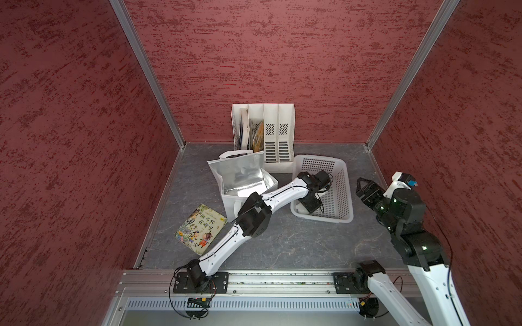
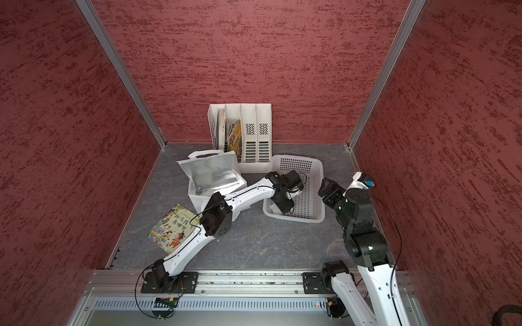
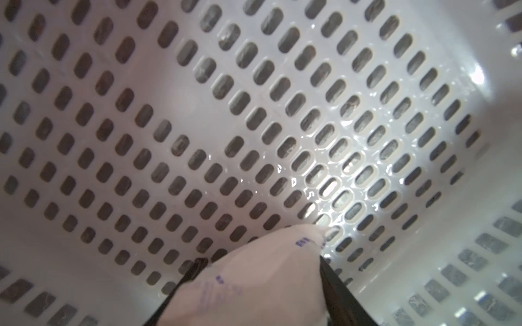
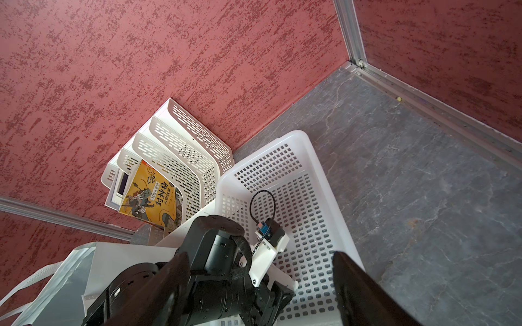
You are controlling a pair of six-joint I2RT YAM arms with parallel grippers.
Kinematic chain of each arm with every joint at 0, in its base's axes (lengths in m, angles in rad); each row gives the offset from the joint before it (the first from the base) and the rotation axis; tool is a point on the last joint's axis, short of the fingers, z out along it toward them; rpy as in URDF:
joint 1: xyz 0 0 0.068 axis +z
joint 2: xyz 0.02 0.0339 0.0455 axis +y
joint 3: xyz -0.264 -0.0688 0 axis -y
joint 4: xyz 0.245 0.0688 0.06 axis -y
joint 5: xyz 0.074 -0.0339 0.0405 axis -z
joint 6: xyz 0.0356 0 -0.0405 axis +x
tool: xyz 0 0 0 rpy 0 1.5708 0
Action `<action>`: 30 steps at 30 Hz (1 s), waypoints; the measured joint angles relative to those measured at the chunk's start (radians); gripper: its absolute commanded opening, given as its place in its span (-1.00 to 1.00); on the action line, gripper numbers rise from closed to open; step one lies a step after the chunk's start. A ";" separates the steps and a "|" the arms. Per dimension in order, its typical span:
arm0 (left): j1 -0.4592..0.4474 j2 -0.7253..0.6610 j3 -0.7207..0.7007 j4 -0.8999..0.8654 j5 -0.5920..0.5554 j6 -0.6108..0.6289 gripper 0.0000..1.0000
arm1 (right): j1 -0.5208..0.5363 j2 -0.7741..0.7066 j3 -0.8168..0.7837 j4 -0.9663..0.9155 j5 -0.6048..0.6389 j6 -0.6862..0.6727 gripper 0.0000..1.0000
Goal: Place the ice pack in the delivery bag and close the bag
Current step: Pick up the ice pack from the bin, then place the ice pack in the delivery bag.
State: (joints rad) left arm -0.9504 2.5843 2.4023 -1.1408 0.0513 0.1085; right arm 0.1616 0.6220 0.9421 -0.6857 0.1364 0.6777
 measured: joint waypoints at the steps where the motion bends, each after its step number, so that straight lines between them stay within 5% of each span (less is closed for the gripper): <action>1: 0.000 0.000 0.000 0.002 0.001 -0.005 0.01 | 0.000 0.000 0.000 0.000 -0.001 0.000 0.66; 11: -0.005 -0.078 -0.010 0.047 0.086 -0.068 -0.29 | 0.000 -0.002 0.040 -0.002 -0.001 -0.008 0.67; 21: 0.039 -0.547 -0.156 0.147 0.160 -0.166 -0.34 | 0.000 -0.025 0.090 0.022 -0.003 -0.023 0.69; 30: 0.354 -1.057 -0.476 0.237 0.079 -0.243 -0.37 | 0.000 0.122 -0.012 0.208 -0.243 0.014 0.69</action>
State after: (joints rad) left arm -0.5964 1.5272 1.9266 -0.9043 0.1303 -0.1349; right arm 0.1616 0.7437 0.9298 -0.4774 -0.1062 0.6918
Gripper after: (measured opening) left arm 0.557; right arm 0.843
